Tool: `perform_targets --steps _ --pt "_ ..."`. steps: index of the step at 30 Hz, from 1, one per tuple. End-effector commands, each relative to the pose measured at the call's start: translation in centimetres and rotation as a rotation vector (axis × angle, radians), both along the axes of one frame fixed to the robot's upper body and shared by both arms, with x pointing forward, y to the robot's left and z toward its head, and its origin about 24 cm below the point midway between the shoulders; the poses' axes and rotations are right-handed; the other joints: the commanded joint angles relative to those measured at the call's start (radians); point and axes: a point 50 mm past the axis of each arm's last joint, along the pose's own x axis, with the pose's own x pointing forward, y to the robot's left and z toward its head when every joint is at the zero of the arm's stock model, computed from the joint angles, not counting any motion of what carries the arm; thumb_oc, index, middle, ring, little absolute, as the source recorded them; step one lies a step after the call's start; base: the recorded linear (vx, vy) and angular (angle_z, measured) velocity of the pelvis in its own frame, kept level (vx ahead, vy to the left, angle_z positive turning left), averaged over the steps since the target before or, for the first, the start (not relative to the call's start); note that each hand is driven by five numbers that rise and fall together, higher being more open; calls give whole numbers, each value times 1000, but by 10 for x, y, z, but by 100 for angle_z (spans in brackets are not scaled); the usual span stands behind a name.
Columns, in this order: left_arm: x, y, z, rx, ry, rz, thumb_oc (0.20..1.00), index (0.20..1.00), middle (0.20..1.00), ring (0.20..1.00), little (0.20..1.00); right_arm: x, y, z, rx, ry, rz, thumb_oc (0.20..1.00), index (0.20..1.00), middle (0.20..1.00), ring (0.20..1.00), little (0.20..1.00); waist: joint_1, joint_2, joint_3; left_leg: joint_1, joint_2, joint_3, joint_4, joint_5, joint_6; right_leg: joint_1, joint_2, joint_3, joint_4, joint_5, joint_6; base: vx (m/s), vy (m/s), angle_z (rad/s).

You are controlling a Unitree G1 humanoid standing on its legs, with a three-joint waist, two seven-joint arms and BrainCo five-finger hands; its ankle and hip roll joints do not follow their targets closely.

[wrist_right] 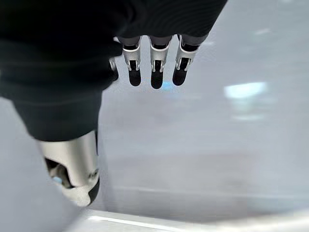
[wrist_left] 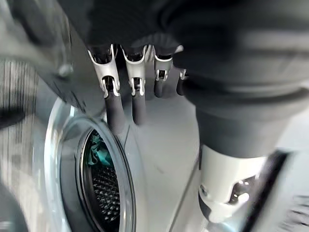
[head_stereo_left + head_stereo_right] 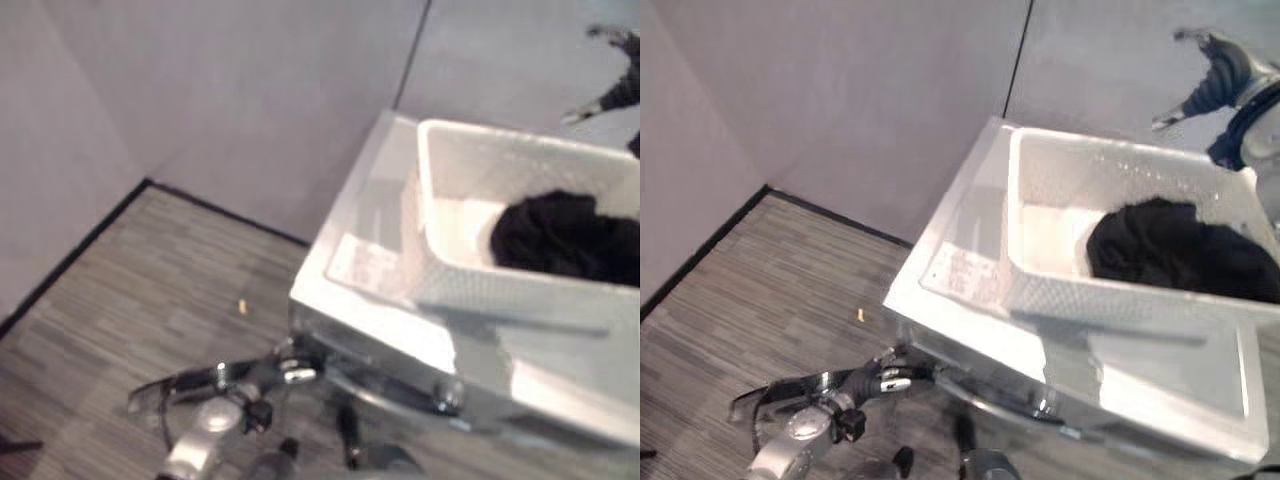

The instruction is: Grab the laundry basket,head to the washer,open it,put in the laundry and shut it.

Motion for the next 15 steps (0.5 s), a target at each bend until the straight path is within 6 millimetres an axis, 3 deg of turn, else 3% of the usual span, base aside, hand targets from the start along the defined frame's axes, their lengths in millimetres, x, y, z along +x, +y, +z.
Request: perform_targets --steps 1,7,11,15 --pt "49 25 51 72 -276 72 1000 1000 1000 1000 1000 -13 -15 11 50 -29 -26 1000 1000 1000 1000 1000 -20 -26 -70 10 147 54 -42 -5 -38 -120 -108 -20 128 -55 120 10 -96 36" --pt "43 21 48 70 -264 43 1000 1000 1000 1000 1000 -26 10 -10 59 53 151 1000 1000 1000 1000 1000 -32 -23 -84 36 185 92 -85 4 -50 -121 -82 -2 108 -48 120 22 -47 -5" --pt "37 25 44 74 -242 51 1000 1000 1000 1000 1000 -33 17 -8 31 65 188 1000 1000 1000 1000 1000 -36 -19 -91 54 188 118 -94 -1 -49 -120 -79 14 104 -45 124 5 32 -40" --pt "33 29 41 84 -227 59 1000 1000 1000 1000 1000 -45 11 6 -1 21 162 1000 1000 1000 1000 1000 -44 -18 -101 73 192 141 -106 -4 -49 -117 -80 27 101 -42 127 20 59 -32"
